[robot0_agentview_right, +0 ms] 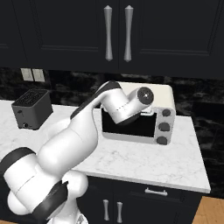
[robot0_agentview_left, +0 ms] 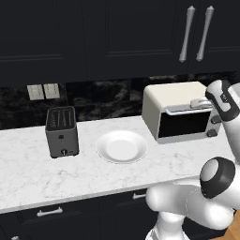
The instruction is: Pick up the kebab skewer and baguette bread, and place them inside the toaster oven. Close the toaster oven door and start by setting the timer.
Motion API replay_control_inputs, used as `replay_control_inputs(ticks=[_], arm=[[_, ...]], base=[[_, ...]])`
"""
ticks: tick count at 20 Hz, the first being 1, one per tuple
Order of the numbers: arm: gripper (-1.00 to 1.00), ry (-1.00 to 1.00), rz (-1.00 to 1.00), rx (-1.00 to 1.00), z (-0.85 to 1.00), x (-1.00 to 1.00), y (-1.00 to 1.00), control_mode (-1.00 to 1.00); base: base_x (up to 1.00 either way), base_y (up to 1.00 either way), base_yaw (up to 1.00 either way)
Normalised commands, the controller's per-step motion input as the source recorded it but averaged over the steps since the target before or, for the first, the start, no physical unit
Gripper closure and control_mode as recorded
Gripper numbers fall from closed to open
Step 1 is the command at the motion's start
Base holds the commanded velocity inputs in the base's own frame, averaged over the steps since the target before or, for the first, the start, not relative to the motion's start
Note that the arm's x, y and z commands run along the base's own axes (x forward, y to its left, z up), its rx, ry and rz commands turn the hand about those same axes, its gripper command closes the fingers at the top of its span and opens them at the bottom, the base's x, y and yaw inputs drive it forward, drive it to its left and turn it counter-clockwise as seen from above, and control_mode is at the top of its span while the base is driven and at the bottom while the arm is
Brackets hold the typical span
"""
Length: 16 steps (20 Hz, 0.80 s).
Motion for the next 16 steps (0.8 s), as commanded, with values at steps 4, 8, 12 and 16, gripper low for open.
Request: replay_control_inputs(ticks=[4, 8, 12, 16], arm=[[-1.00, -0.10, 0.00, -0.11, 0.00, -0.74, -0.48, -1.00], [-1.00, -0.11, 0.02, -0.15, 0.00, -0.23, -0.42, -1.00], [-1.00, -0.21, 0.15, -0.24, 0.00, -0.18, -0.51, -1.00], [-1.00, -0.28, 0.19, -0.29, 0.00, -0.05, -0.38, -1.00]], base=[[0.00, 0.00, 0.00], [0.00, 0.00, 0.00], [0.00, 0.00, 0.00], [0.00, 0.00, 0.00]])
